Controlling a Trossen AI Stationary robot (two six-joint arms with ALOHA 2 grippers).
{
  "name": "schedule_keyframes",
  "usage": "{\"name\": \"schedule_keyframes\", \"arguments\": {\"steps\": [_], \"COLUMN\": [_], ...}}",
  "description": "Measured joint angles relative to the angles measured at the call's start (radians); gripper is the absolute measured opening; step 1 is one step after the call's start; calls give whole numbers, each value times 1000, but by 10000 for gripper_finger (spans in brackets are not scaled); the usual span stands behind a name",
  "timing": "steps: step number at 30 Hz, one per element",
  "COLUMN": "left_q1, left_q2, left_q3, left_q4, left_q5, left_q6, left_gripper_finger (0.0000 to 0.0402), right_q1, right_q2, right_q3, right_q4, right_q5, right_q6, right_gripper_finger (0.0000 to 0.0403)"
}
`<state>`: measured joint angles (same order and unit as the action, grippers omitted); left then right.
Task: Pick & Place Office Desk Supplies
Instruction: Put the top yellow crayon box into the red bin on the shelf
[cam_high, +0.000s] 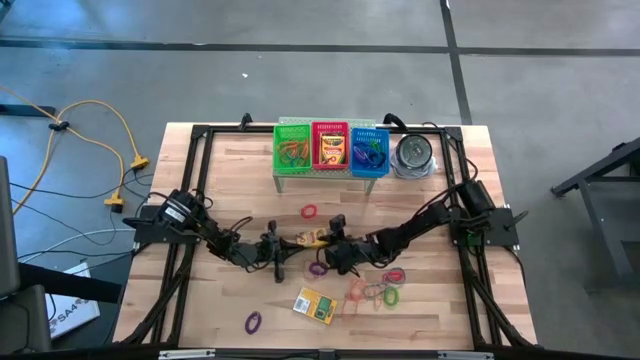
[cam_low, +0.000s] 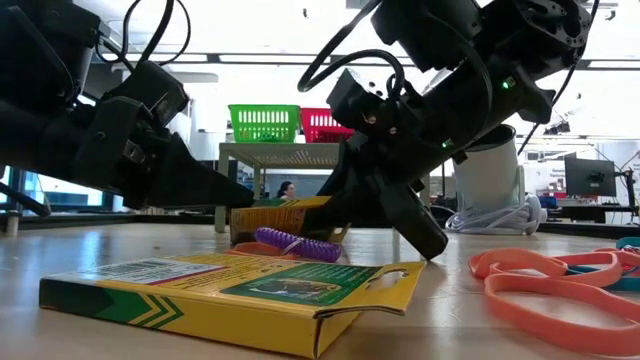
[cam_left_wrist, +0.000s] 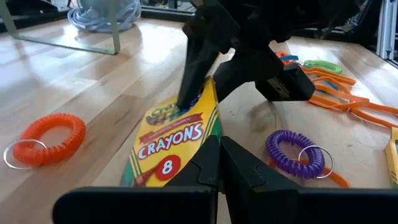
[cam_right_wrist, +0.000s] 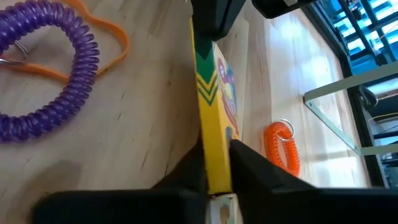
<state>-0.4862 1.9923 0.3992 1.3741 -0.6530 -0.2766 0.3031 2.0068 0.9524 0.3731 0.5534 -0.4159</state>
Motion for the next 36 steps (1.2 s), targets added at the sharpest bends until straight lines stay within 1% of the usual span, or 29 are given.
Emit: {"name": "schedule_keyframes", "arguments": {"steps": [1,2,6,9,12,19,21,24,29,32,36], "left_q1": [0,0,0,0,0,-4,-4,-4,-3,-3,-3], "left_q2": [0,0,0,0,0,0,0,0,0,1,1], "left_q3": [0,0,0,0,0,0,0,0,0,0,0], "left_q4": [2,2,6,9,8,12,14,17,18,19,19], "left_q5": [-4,-9,-23,-27,-27,-19,-19,-19,-19,-19,-20], "left_q6": [13,28,52,87,89,89,88,89,88,94,102], "left_gripper_finger": [1,1,1,15,50,172,197,217,223,223,223], "right_q1": [0,0,0,0,0,0,6,26,83,128,170], "right_q2": [0,0,0,0,0,0,0,-1,-46,-87,-153], "right_q3": [0,0,0,0,0,0,0,0,-2,7,58], "right_q4": [-2,-3,-2,-4,-4,-9,-21,-35,-149,-204,-338], "right_q5": [0,1,1,3,4,9,39,116,217,309,376], "right_q6": [-2,-3,0,2,3,24,25,5,5,9,85], "right_gripper_finger": [25,18,25,26,19,20,20,20,20,19,19]}}
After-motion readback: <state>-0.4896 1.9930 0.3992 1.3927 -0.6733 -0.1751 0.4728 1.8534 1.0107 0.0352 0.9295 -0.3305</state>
